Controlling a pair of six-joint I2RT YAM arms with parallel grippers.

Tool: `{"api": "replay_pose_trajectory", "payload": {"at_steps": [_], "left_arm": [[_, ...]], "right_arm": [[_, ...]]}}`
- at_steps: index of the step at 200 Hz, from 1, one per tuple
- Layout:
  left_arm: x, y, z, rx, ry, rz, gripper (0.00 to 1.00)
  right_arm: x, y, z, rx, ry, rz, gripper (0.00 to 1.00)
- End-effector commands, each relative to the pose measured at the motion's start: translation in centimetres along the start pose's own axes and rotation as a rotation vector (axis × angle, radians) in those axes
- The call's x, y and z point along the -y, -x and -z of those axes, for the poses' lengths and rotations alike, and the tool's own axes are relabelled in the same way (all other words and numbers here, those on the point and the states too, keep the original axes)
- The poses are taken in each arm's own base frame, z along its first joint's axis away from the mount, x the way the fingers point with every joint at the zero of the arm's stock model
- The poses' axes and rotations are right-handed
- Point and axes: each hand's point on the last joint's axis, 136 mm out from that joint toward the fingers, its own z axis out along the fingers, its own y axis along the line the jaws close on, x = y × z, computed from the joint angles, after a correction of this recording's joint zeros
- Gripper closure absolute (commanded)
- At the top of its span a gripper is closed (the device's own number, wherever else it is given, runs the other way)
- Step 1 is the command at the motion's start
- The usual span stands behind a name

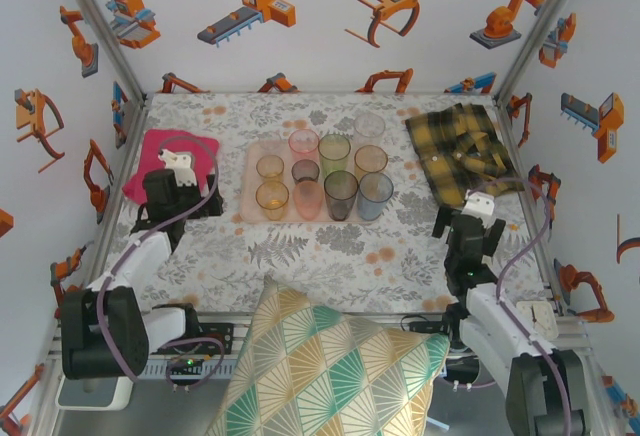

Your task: Place the glasses into the tray

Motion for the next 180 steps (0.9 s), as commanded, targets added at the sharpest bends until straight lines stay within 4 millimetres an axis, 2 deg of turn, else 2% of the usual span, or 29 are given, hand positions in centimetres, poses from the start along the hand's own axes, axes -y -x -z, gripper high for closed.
{"api": "replay_pose_trajectory", "payload": {"at_steps": [1, 28, 66, 95, 131, 153, 171, 180], "left_arm": [[-0.2, 3.0, -0.6, 0.14, -0.005, -0.009, 0.03], [-1.1, 2.7, -1.5, 0.161, 0.018, -0.003, 0.03], [-1.8, 2.4, -2.1, 0.228, 0.034, 0.011, 0.03], [-1.7, 0.6, -2.8, 0.221, 0.024, 0.001, 0.03], [-2.2, 0.0, -3.5, 0.271, 0.045, 0.014, 0.03], [-2.4, -0.4, -4.6, 0.242, 0.049, 0.023, 0.03], [-2.6, -0.5, -4.8, 0.207, 0.062, 0.031, 0.03], [-2.7, -0.4, -4.9, 0.22, 0.063, 0.033, 0.03]], "right_arm": [[-0.1, 3.2, -0.3, 0.139, 0.025, -0.122, 0.01], [0.2, 3.4, -2.0, 0.136, 0.014, -0.167, 0.01], [-2.9, 4.2, -4.1, 0.109, 0.129, -0.101, 0.01], [-3.3, 4.4, -5.0, 0.113, 0.13, -0.075, 0.01], [-4.5, 4.9, -6.1, 0.104, 0.168, -0.026, 0.01], [-5.0, 4.3, -6.6, 0.137, 0.192, -0.002, 0.01], [-5.7, 2.7, -7.1, 0.152, 0.22, 0.006, 0.02], [-5.5, 3.0, -7.1, 0.18, 0.21, 0.0, 0.01]]}}
